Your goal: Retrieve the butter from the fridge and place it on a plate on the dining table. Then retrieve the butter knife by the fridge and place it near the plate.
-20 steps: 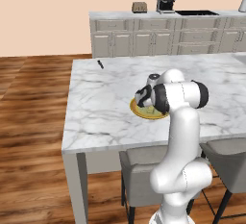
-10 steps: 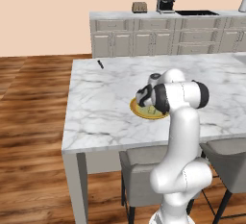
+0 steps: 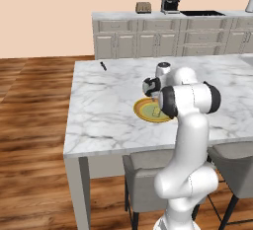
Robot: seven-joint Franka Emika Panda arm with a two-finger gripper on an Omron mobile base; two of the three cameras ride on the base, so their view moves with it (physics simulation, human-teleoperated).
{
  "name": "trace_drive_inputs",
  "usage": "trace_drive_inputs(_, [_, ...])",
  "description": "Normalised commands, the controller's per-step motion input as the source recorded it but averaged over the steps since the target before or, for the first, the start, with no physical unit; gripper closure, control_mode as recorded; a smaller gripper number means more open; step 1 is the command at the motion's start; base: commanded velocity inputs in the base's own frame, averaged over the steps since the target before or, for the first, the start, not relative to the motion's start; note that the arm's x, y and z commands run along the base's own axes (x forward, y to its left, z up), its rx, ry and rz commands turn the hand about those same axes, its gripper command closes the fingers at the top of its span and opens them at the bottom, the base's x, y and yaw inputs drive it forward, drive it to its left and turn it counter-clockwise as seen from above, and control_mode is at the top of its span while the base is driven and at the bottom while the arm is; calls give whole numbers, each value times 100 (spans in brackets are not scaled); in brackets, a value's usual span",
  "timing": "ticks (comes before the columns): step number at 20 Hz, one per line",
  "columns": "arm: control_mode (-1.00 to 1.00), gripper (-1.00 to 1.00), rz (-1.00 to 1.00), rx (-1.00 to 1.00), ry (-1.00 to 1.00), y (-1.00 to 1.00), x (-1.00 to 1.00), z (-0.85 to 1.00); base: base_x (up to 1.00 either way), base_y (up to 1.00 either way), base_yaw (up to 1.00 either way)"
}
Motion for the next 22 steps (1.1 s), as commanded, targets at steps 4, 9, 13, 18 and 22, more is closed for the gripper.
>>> trace_drive_inputs(4, [-100,-100,0,0,9,-8,-69,77,0,0,0])
trace_drive_inputs(9, [-100,-100,2,0,8,-4,-100,60,0,0,0])
trace_drive_inputs(13, [-100,-100,4,2,3,0,-100,31,0,0,0])
trace_drive_inputs(18, [-100,-100,18,5,0,0,-100,8,0,0,0])
trace_drive_inputs(22, [-100,-100,32,0,4,3,-100,9,0,0,0])
